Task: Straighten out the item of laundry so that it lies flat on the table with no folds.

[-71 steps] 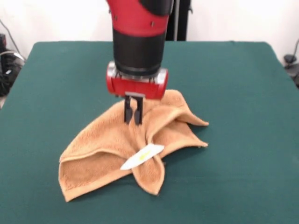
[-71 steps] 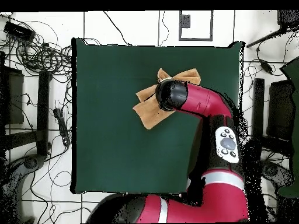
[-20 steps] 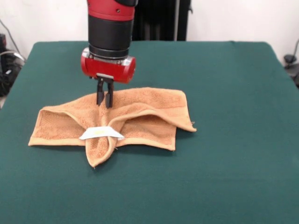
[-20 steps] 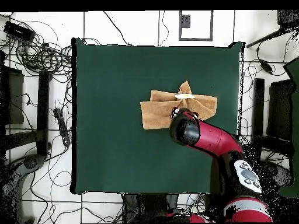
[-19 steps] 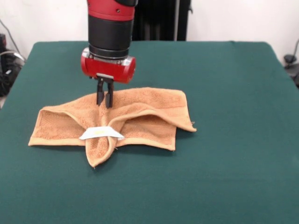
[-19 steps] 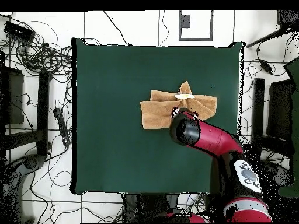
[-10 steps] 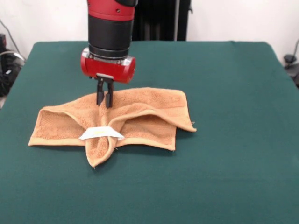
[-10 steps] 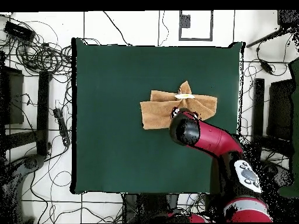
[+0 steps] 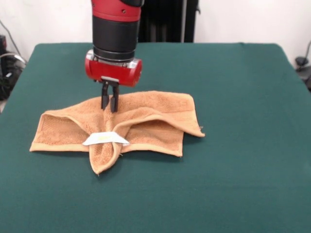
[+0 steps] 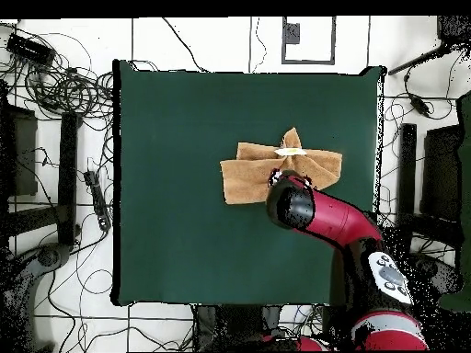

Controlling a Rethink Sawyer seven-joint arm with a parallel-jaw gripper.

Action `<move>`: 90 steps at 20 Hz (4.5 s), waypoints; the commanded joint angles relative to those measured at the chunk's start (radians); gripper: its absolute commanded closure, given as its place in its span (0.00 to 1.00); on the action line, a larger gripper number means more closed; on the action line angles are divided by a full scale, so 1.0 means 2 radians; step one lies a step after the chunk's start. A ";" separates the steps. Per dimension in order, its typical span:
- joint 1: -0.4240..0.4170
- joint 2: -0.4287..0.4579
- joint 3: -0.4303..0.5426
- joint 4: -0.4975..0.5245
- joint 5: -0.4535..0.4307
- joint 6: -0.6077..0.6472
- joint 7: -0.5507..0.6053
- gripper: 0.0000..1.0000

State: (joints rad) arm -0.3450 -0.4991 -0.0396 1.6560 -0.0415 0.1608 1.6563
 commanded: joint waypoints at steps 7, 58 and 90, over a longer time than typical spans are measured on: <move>0.010 0.006 0.045 0.025 -0.014 0.054 0.038 0.00; 0.030 0.107 0.043 -0.148 -0.003 0.123 0.043 0.00; 0.028 0.044 0.044 -0.056 -0.004 0.112 0.056 0.00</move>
State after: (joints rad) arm -0.3270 -0.4543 -0.0394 1.4450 -0.0421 0.3358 1.6563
